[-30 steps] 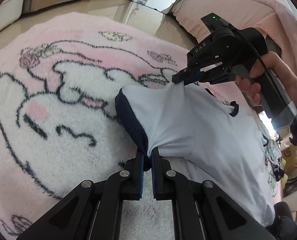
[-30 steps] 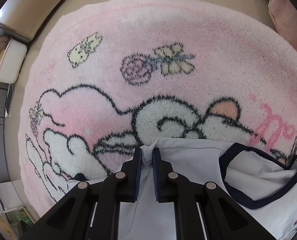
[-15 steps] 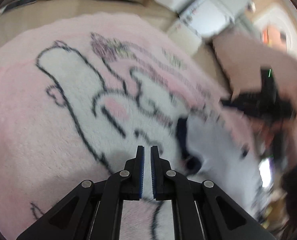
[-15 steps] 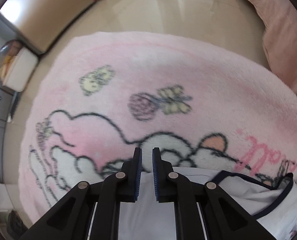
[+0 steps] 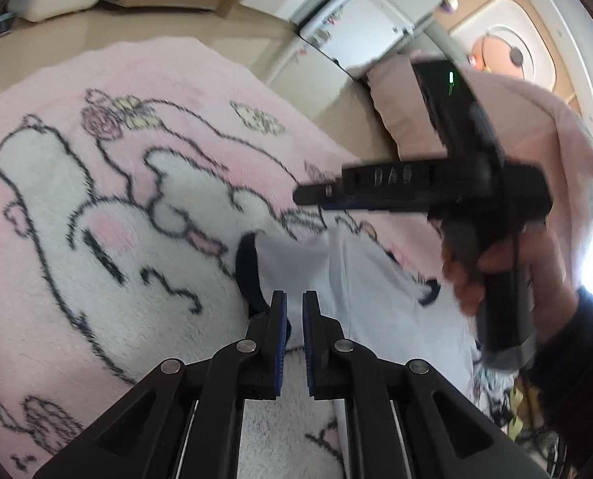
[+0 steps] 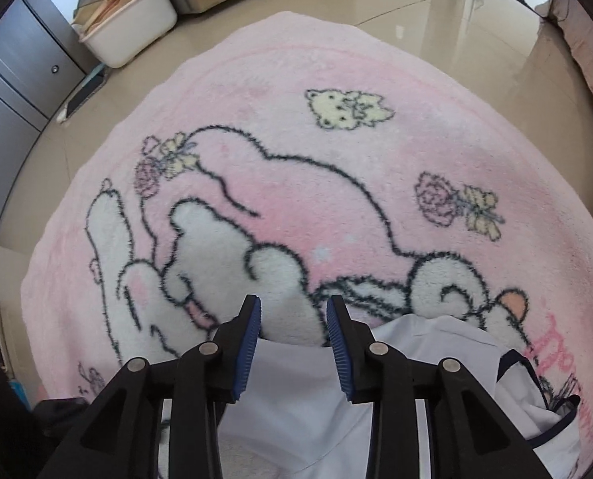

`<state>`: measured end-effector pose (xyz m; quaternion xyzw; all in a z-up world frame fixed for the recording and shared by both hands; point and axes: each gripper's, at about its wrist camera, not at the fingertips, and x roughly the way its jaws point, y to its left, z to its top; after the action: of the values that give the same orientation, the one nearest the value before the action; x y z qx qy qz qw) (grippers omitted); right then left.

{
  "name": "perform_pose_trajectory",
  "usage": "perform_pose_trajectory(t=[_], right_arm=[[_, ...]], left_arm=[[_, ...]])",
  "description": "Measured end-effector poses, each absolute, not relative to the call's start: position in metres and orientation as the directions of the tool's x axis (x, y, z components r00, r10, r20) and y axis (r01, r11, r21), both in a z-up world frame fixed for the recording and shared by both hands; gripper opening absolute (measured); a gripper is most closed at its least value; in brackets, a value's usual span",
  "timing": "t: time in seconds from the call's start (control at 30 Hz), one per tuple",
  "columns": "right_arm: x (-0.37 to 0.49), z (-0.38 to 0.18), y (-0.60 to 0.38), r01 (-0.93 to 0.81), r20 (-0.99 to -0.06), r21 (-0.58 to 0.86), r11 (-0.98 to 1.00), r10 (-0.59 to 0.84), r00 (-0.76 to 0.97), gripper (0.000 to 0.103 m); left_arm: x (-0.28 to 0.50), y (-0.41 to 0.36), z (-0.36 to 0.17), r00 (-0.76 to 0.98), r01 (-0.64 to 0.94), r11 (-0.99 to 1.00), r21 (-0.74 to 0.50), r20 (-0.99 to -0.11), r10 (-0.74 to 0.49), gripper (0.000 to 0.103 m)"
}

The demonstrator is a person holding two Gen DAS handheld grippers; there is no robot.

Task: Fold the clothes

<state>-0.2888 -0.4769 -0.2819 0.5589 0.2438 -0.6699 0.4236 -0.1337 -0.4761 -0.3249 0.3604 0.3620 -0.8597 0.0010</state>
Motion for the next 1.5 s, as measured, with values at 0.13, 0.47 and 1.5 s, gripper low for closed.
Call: perform_pose_trajectory(t=[0.13, 0.47, 1.5], right_arm=[[-0.285, -0.290, -0.478, 0.838, -0.964, 0.186, -0.513, -0.262, 0.053, 0.022], [-0.274, -0.329, -0.471, 0.837, -0.974, 0.210, -0.506, -0.182, 0.134, 0.019], [-0.298, -0.314, -0.477, 0.741, -0.911, 0.373, -0.559, -0.373, 0.177, 0.019]], left_arm=[[-0.132, -0.491, -0.325, -0.776, 0.265, -0.691, -0.672, -0.574, 0.260, 0.007], [-0.165, -0.459, -0.338, -0.741, 0.240, -0.702, -0.670, -0.594, 0.314, 0.007], [-0.175, -0.453, -0.371, -0.613, 0.320, -0.697, -0.642, -0.701, 0.364, 0.007]])
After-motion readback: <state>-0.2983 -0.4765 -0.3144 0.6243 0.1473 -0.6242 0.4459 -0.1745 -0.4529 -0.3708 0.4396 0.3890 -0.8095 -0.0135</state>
